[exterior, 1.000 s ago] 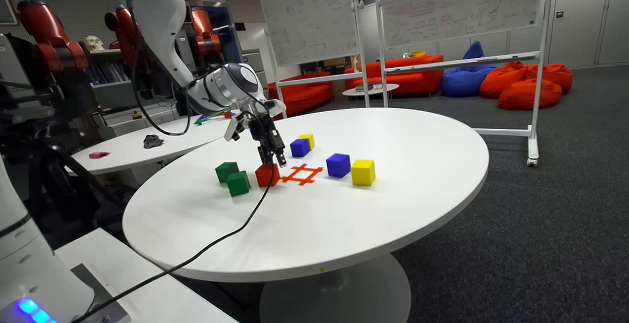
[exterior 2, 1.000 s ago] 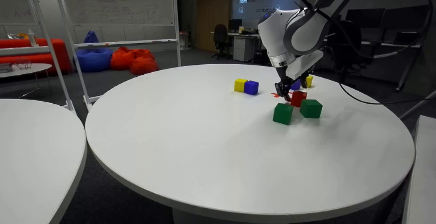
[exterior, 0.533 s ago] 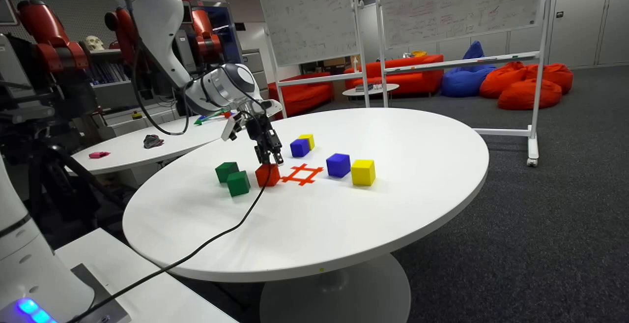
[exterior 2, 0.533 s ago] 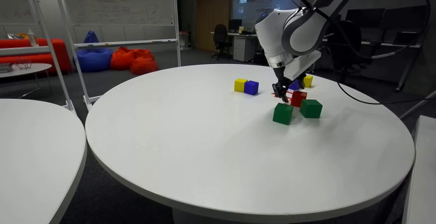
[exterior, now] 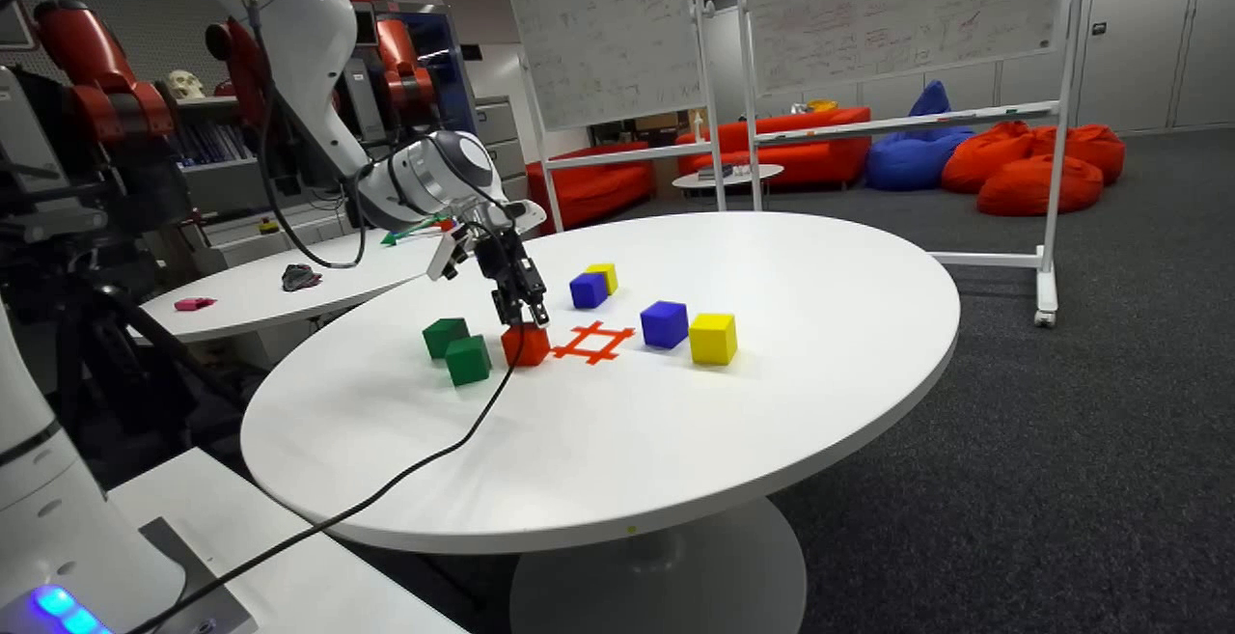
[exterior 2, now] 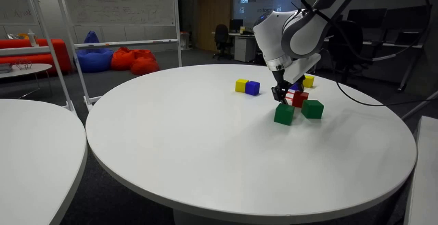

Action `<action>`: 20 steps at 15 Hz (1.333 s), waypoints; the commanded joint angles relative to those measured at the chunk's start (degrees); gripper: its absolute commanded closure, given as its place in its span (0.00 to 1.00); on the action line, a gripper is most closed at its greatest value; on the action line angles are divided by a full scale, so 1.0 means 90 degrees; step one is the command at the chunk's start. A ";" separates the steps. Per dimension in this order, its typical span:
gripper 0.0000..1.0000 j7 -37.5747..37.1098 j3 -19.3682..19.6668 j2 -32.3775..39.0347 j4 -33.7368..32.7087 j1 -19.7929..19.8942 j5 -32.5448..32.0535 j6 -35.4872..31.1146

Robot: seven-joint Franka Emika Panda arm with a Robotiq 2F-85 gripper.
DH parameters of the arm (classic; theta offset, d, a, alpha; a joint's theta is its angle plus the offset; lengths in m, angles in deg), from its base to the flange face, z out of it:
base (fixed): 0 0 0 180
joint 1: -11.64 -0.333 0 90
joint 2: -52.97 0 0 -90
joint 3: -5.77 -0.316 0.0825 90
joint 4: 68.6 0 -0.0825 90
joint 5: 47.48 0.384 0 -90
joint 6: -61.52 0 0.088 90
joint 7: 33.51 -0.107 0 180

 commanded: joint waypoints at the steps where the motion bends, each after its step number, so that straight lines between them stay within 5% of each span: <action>1: 0.00 -0.0069 0.0034 0.0018 0.0046 0.0033 -0.0045 0.0038; 20: 0.00 0.0028 0.0026 0.0036 0.0024 0.0076 -0.0018 -0.0043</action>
